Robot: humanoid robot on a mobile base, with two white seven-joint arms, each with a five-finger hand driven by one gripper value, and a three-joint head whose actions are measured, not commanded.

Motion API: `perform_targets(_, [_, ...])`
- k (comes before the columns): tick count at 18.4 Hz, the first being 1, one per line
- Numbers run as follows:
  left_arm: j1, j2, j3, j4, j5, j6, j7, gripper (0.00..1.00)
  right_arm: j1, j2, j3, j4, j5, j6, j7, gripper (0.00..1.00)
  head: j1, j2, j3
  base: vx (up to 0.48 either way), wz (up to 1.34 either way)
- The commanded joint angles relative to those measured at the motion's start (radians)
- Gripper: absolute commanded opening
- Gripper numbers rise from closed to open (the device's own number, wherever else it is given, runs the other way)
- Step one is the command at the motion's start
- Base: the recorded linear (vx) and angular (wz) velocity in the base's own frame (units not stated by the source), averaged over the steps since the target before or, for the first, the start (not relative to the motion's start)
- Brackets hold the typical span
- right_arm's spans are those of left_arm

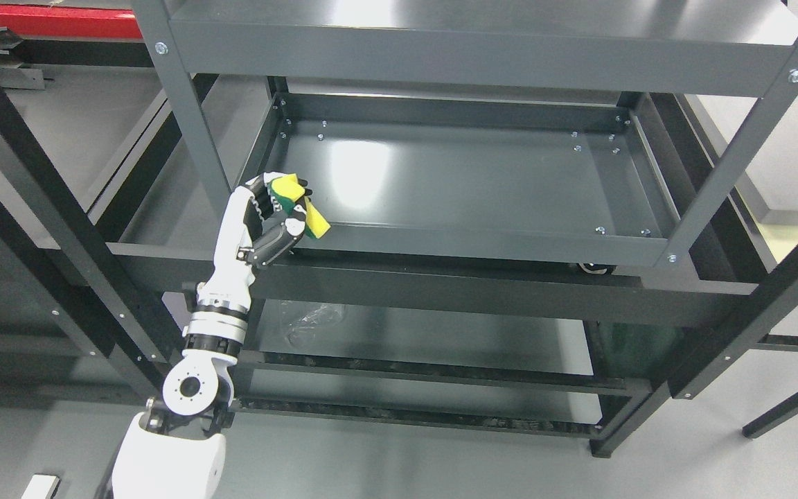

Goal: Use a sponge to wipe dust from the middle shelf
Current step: 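Withdraw the left hand holding the sponge down out of the shelf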

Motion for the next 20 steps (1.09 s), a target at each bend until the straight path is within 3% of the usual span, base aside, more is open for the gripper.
perform_targets(1, [0.086,-0.014,0.123,-0.159,0.059,-0.007,-0.002,0.03,0.000,-0.017,0.000,-0.017,0.000,0.073,0.001,1.00,0.0000,0.000,0.000,0.000,0.00])
perform_targets(5, [0.175,-0.014,0.125,-0.175,0.059,-0.099,-0.005,0.02,0.000,-0.017,0.000,-0.017,0.000,0.073,0.001,1.00,0.0000,0.000,0.000,0.000,0.00])
perform_targets(9, [0.298,-0.014,0.030,-0.177,0.059,-0.173,-0.002,0.01,0.000,-0.017,0.002,-0.017,0.000,0.073,0.001,1.00,0.0000,0.000,0.000,0.000,0.00])
perform_targets(20, [0.326,-0.014,0.063,-0.180,0.102,-0.143,0.009,0.01,0.000,-0.017,0.000,-0.017,0.000,0.073,0.001,1.00,0.0000,0.000,0.000,0.000,0.00])
